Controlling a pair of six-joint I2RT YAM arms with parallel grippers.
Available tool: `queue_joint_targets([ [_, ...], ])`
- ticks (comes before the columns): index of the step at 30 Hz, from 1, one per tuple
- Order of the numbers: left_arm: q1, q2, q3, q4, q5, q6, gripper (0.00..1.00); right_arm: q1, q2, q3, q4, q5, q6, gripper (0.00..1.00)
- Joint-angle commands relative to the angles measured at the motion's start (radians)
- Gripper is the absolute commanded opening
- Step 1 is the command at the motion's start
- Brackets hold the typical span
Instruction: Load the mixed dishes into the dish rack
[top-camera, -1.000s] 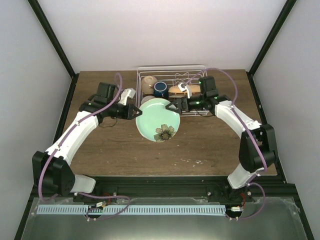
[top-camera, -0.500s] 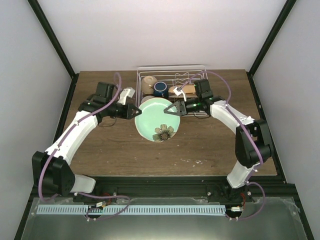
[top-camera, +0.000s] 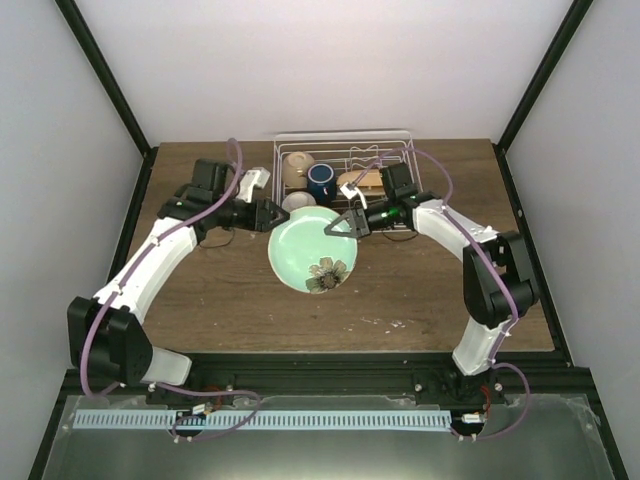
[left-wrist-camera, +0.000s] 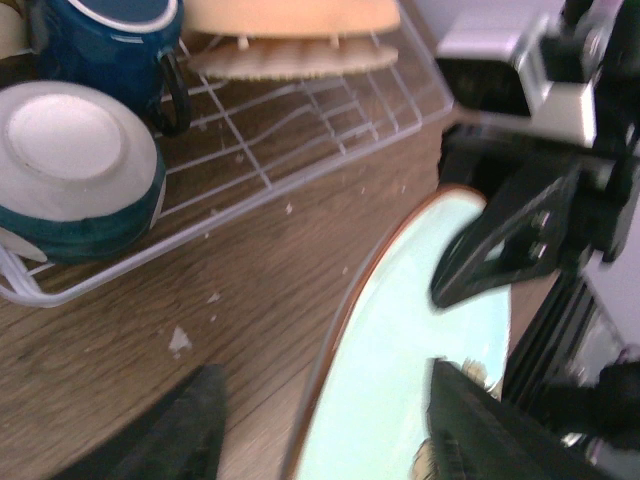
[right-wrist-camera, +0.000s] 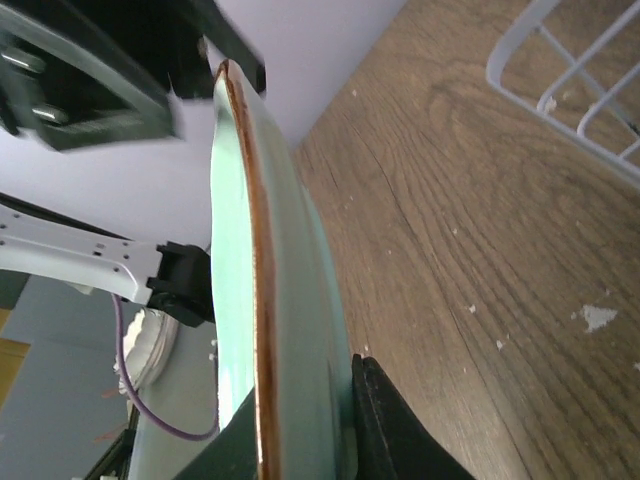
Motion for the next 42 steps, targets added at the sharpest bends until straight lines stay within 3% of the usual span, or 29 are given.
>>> queue_joint_targets([
  [1,0.014,-0.016,0.035,0.074,-0.002,-0.026,0.68,0.019,-0.020,0.150,-0.117,0.064,-0.112,0.01],
  [5,0.070,-0.038,0.044,0.091,0.068,-0.082,0.87,0.018,-0.054,0.243,-0.203,0.234,-0.242,0.01],
  [7,0.105,-0.051,0.056,0.099,0.094,-0.109,0.89,0.018,-0.077,0.278,-0.229,0.316,-0.299,0.01],
  [12,0.164,-0.064,0.100,0.067,0.111,-0.094,0.91,0.018,-0.174,0.329,-0.314,0.513,-0.481,0.01],
  [18,0.182,-0.045,0.104,0.053,0.118,-0.074,0.91,0.018,-0.351,0.256,-0.313,0.741,-0.681,0.01],
  [23,0.182,-0.024,0.090,0.079,0.141,-0.090,0.91,0.018,-0.465,0.207,-0.280,0.850,-0.788,0.01],
  [28,0.182,-0.012,0.093,0.084,0.144,-0.086,0.91,0.018,-0.473,0.189,-0.279,0.934,-0.838,0.01],
  [38,0.182,-0.013,0.081,0.072,0.125,-0.073,0.91,0.033,-0.551,-0.007,-0.020,1.117,-0.976,0.01],
  [42,0.182,-0.007,0.079,0.076,0.126,-0.077,0.91,0.033,-0.573,-0.035,0.011,1.134,-1.004,0.01],
])
